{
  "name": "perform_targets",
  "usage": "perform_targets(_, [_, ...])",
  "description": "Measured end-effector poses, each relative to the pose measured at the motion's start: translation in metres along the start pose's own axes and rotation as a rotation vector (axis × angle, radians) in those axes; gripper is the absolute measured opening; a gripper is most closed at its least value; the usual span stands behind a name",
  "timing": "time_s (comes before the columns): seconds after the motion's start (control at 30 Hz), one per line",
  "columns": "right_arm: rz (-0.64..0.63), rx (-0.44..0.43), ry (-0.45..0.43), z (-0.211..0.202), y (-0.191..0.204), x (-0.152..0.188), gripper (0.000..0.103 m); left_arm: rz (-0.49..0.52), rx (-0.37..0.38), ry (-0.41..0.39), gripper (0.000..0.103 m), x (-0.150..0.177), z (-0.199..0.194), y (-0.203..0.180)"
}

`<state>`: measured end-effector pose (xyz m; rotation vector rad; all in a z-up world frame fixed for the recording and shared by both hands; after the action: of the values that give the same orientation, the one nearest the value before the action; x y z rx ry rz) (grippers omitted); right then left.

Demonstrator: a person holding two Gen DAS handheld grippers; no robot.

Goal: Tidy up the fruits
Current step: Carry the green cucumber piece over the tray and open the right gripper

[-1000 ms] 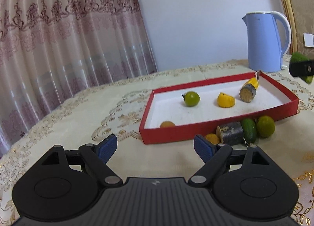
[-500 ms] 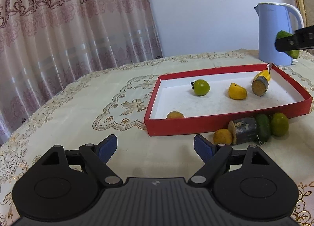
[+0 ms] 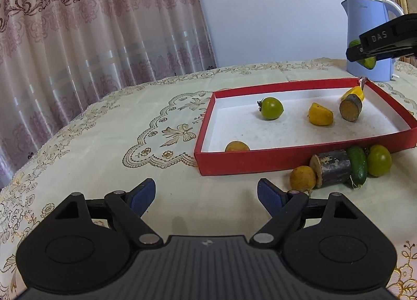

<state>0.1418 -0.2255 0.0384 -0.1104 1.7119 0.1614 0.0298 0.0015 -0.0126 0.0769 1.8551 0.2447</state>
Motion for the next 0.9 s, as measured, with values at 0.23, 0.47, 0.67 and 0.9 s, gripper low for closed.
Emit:
perform_targets(0.23, [0.006,0.012,0.038,0.022,-0.001,0.011,0.031,0.006,-0.003,0.005,0.086,0.001,0.001,0.001])
perform_targets(0.47, [-0.001,0.016,0.095,0.046,0.002,0.025,0.031,0.014,0.0,0.012,0.086,0.003,0.002,0.002])
perform_targets(0.67, [-0.014,0.02,0.116,0.059,0.005,0.031,0.031,0.013,-0.004,0.013,0.086,0.003,0.003,0.004])
perform_targets(0.9, [0.009,0.024,0.133,0.065,0.004,0.034,0.031,0.017,-0.008,0.005,0.086,0.003,0.001,0.004])
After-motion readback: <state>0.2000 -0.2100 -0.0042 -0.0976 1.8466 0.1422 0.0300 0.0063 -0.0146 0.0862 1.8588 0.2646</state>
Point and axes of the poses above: each gripper's, at about its wrist camera, not at the fingertips, and z roughly the way its jaws point, y to its left, x to its underside, the point moved 2 cm from there along z, roughly the way its jaws point, and after that the axes turned 15 degrees about -y, right-handed, at the moved point
